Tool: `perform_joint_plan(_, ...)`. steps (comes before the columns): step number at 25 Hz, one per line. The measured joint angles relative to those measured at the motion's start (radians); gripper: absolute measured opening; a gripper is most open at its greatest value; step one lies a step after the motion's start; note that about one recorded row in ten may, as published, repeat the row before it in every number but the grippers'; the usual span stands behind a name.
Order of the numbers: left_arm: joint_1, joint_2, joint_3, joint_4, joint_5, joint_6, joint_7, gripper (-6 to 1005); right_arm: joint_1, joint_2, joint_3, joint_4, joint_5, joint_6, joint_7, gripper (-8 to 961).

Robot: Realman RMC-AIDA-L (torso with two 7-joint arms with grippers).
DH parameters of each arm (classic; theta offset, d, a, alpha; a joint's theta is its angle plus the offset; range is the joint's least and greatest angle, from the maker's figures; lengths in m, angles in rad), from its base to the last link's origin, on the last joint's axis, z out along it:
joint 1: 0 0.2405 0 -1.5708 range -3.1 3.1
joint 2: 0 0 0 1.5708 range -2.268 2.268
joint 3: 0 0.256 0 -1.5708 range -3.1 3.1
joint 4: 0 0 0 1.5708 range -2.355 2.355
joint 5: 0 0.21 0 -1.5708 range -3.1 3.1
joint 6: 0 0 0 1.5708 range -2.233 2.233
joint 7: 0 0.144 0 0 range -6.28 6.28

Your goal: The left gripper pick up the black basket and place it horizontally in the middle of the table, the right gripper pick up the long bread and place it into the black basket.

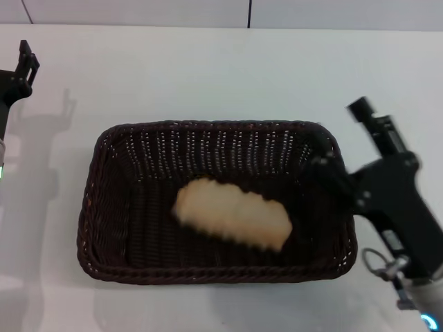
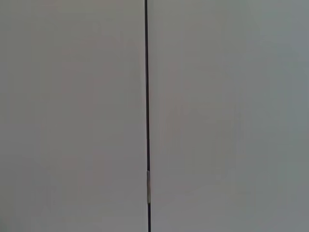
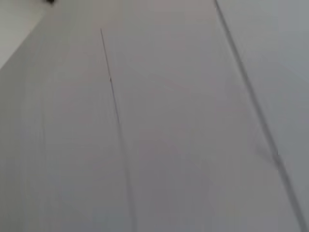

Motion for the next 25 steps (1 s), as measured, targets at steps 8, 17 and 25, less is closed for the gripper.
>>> perform_joint_plan(8,0.022,0.001,-0.003,0.004,0.001,0.006,0.000,818,-0.179,0.000,0.220,-0.023,0.025,-0.203,-0.090,782)
perform_joint_plan(17,0.025,-0.005,-0.001,0.067,-0.003,0.114,-0.005,818,-0.304,0.002,0.428,-0.036,0.149,-0.239,-0.090,782)
perform_joint_plan(25,0.026,-0.007,-0.001,0.132,-0.005,0.191,-0.100,818,-0.305,0.001,0.429,-0.038,0.222,-0.203,-0.079,782)
